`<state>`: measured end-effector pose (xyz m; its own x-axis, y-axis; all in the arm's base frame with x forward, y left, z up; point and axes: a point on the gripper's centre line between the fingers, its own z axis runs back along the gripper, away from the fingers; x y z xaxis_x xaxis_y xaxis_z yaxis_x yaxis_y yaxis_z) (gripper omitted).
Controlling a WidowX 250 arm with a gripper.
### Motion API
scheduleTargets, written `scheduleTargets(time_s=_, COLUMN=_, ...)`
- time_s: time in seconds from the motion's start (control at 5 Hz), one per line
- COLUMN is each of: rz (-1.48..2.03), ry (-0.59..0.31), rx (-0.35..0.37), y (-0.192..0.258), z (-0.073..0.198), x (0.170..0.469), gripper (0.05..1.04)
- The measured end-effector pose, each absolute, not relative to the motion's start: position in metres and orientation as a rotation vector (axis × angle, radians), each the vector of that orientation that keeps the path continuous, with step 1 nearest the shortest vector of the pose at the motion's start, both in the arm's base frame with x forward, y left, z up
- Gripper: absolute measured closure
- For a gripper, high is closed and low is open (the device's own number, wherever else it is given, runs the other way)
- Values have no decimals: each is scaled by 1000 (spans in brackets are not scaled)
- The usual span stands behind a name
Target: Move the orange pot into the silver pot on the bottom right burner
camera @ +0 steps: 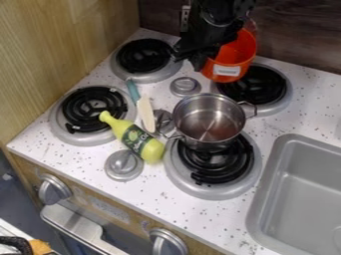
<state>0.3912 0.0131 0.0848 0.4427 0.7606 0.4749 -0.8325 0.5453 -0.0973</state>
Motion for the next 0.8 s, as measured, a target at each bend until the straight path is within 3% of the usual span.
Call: scheduleTargets(time_s=0.8, rz=1124, ry=-457, rx=244, y=-4, z=106, x=336, gripper=1006)
